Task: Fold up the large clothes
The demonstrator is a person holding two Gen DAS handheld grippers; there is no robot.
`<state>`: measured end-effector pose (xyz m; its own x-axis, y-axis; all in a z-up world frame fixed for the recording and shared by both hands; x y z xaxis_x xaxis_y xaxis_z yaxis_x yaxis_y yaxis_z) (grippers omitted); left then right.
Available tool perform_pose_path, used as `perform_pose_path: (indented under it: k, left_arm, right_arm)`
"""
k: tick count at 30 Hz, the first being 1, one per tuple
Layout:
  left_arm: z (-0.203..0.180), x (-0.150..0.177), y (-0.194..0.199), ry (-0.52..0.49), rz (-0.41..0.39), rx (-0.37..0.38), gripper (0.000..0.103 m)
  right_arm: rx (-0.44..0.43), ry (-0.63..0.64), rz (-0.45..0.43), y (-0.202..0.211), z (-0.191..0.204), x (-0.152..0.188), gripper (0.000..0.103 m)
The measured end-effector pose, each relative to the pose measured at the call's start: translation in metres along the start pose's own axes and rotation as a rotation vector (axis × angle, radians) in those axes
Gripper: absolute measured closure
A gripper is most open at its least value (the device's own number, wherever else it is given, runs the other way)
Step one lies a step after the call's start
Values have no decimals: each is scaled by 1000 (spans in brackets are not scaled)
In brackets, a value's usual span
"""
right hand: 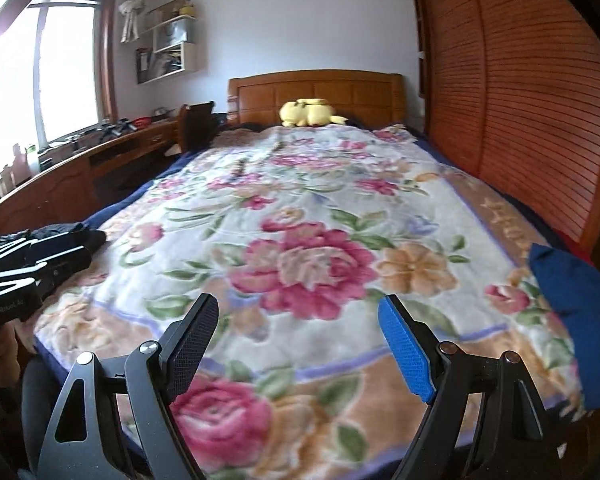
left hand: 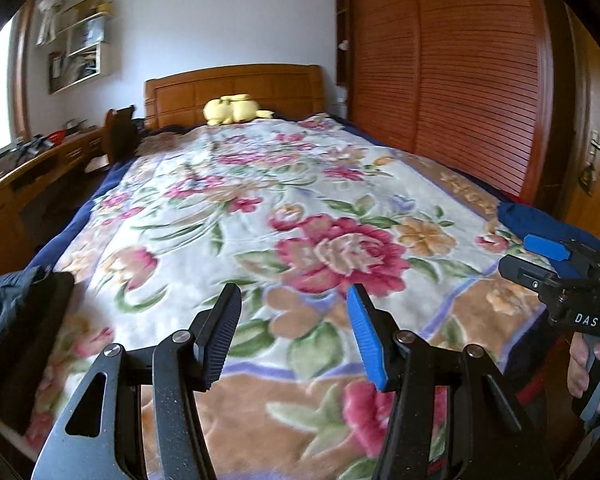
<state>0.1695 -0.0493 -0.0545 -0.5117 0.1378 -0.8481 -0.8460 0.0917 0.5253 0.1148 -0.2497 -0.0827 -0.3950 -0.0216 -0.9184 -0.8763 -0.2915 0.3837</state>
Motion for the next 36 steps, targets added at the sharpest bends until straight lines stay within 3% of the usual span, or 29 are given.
perform_pose_path:
  k: [11, 18, 36]
  left_arm:
    - [28, 0, 40, 23, -54, -55, 46]
    - [32, -10, 64, 52, -107, -46, 40]
    - [33, -11, 70, 70, -118, -54, 35]
  right_arm:
    - [-15, 3, -61, -14, 13, -5, 19]
    - [-4, 6, -126, -5, 12, -5, 19]
    - [-1, 9, -141, -10, 14, 1, 19]
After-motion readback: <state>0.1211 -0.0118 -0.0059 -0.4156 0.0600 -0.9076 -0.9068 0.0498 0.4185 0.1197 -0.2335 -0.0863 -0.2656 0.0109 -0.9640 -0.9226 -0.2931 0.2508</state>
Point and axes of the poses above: each gripper's, at about its wrist camera, not at the fingertips, and y roughly against the way its jaws point, z to its left, x to its underside, the point moved 10 cm from there along -y, roughly the way its jaws point, and after that the axes turned 5 degrees about -y, right-handed, at the moved point
